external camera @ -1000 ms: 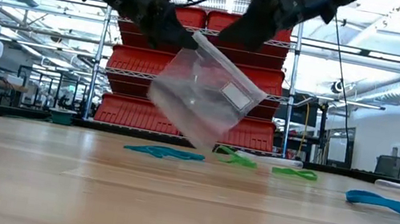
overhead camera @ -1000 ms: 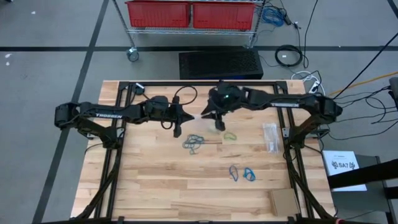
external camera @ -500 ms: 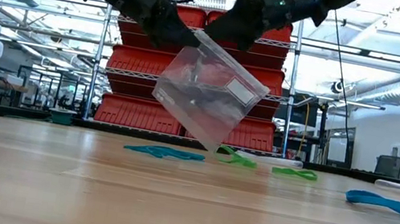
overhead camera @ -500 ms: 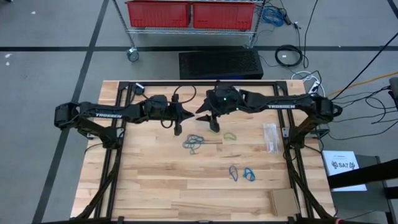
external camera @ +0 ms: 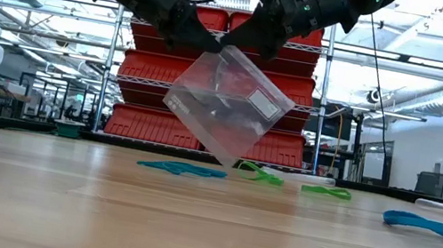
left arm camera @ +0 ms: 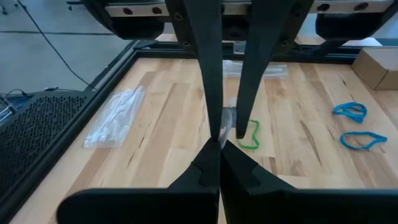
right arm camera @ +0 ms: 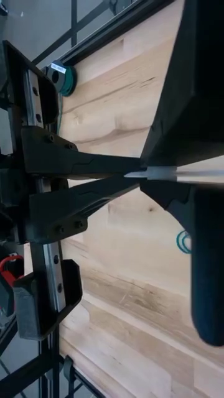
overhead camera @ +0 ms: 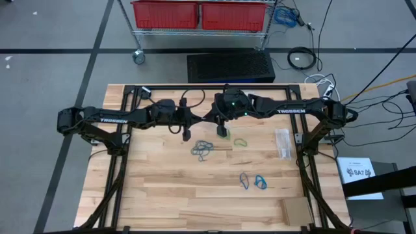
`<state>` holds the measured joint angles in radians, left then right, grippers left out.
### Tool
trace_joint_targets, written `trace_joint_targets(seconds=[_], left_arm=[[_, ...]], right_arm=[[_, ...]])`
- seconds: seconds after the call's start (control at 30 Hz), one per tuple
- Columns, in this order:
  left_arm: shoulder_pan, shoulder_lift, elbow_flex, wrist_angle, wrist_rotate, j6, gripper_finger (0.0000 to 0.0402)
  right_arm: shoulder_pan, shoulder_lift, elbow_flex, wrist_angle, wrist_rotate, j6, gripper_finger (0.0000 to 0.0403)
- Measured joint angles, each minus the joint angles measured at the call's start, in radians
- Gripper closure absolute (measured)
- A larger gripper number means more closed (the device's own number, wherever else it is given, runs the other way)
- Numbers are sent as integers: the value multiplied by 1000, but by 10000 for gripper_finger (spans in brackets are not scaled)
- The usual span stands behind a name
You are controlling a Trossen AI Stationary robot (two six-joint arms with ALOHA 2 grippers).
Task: Sort rubber bands
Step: Open the bottom left transparent zip bag
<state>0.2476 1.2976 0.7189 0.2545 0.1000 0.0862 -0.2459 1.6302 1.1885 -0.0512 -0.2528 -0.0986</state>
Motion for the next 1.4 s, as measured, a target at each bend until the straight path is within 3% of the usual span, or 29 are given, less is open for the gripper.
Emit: trace_joint_targets(seconds=[1.4], left_arm=[[36, -167, -2, -149, -5, -1, 402]], right_arm=[[6, -9, 2, -446, 105, 9, 386]])
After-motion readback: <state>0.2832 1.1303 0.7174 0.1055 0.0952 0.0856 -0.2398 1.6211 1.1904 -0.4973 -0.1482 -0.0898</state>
